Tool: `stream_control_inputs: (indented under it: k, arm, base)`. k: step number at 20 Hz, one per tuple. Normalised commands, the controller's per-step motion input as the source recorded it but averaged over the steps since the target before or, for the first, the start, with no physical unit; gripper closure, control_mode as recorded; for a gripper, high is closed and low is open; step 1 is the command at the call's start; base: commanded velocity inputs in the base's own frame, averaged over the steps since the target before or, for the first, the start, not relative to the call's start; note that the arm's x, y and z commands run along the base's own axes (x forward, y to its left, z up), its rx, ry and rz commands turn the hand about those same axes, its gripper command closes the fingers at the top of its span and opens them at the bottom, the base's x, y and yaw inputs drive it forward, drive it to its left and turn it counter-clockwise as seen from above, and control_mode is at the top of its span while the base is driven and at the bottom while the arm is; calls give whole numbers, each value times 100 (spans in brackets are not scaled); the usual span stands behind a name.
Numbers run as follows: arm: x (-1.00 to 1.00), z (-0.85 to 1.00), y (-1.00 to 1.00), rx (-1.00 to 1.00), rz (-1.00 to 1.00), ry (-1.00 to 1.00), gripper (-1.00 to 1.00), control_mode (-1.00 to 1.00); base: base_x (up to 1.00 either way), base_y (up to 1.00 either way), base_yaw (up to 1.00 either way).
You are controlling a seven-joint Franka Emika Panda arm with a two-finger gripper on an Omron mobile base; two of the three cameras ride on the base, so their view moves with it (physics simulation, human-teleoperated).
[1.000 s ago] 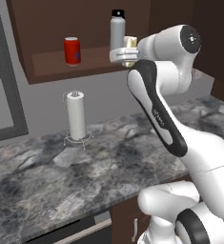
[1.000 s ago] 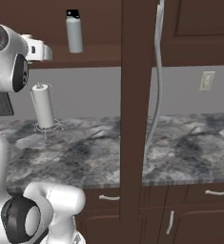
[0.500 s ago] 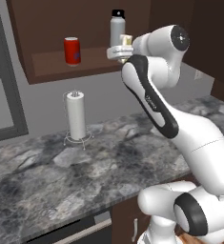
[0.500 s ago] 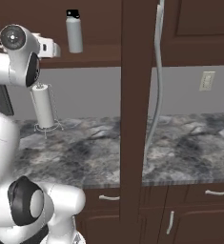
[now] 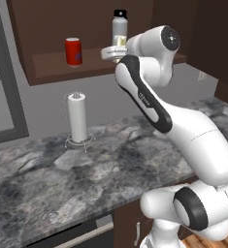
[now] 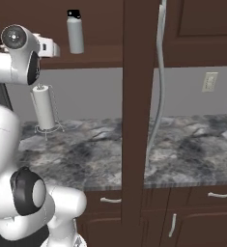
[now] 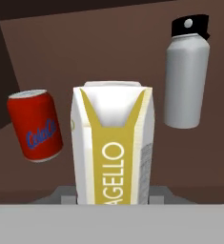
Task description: Pick the water bottle, boxed drink, can from the counter and place them in the open cabinet.
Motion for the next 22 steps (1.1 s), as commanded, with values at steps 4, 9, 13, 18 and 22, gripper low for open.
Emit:
stream_control_inputs:
  k: [4,9,13,18,22]
  arm:
    - [31,-18,3,0,0,0,100,-100]
    - [38,-13,0,0,0,0,100,-100]
    - [24,-2,4,0,0,0,100,-100]
    - [22,-20,6,0,0,0,100,-100]
    - [10,-16,11,0,0,0,100,-100]
  base:
    - [0,0,0]
    - [0,0,0]
    - [0,0,0]
    - [0,0,0]
    - [0,0,0]
